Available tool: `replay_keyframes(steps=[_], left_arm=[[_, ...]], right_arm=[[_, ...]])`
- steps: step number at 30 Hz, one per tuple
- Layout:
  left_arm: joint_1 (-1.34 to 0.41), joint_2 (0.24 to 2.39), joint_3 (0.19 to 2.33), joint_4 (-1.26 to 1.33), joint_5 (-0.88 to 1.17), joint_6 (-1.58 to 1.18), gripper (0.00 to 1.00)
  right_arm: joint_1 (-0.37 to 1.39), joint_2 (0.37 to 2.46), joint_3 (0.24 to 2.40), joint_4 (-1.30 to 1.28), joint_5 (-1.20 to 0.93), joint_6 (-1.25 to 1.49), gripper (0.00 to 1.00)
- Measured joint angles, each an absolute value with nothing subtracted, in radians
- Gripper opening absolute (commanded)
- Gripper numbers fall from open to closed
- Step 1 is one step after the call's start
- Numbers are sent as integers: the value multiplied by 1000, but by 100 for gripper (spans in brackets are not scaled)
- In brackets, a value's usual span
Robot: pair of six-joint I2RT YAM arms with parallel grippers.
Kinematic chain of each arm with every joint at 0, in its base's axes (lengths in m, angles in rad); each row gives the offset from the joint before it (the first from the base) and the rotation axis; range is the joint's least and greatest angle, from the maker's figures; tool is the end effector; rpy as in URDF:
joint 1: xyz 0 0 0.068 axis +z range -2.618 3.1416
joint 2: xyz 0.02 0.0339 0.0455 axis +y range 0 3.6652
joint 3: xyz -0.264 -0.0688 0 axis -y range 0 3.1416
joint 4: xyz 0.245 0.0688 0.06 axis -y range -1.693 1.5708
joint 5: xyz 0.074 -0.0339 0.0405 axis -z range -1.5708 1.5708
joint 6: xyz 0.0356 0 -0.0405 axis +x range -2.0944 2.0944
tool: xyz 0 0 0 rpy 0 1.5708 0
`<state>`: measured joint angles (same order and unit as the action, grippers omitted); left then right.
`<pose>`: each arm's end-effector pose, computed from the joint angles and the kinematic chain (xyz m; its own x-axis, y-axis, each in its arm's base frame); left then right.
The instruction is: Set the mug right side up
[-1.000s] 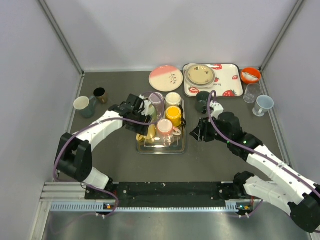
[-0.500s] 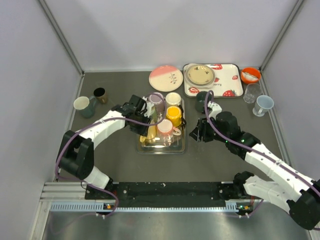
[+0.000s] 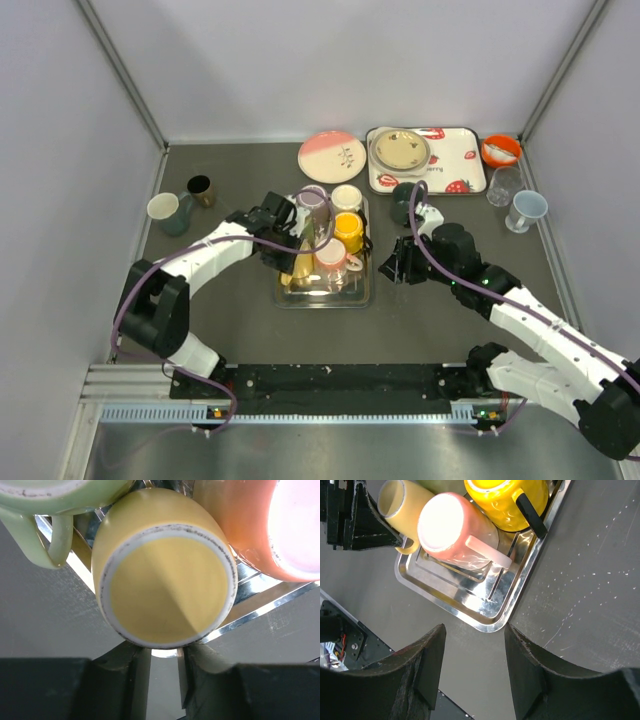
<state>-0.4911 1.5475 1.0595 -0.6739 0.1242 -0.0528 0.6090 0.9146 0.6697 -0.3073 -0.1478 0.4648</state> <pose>0.2641 -0.1462 0.2152 -0.8350 0.3872 -0.3910 0.4680 0.8734 -0.1345 0.1644 0.1211 0.2642 -0.6843 0.0633 -0.7264 -0.4049 0.7956 0.4507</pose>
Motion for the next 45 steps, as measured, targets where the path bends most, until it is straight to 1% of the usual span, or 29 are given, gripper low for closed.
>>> replay_keyframes(steps=[1,2,3,4,10,15,22,29,31,36,39,45], left_arm=[[-493,1547,1058,-675,119,-52,19],[-493,1547,1058,-676,117,-52,9],[-494,1547,1057,-677,116,-52,2],[-495,1547,1056,-677,115,-54,0],[-500,1531,1045,-666,100,-58,0],[-525,1477,1023,-701,58,-84,0],[-588,1296,1021,-788,31,-125,0],[-590,1100,1020,-805,68,-196,0],[-590,1035,1011,-753,108,-234,0],[-590,886,902,-460,241,-396,0],[-591,866,849,-325,288,-496,0],[-591,869,816,-141,340,-657,0]], right_arm=[[609,914,670,-307,-148,465,51],[609,914,670,-307,-148,465,51],[609,913,669,-307,-148,466,51],[609,912,669,-307,-148,466,51],[609,901,669,-307,-149,468,50],[609,898,669,-307,-153,472,51],[609,894,669,-308,-164,476,51],[609,859,669,-307,-187,495,52],[609,849,669,-305,-199,509,52],[612,822,669,-288,-236,548,52],[612,792,669,-275,-244,572,54],[613,725,660,-242,-244,625,58]])
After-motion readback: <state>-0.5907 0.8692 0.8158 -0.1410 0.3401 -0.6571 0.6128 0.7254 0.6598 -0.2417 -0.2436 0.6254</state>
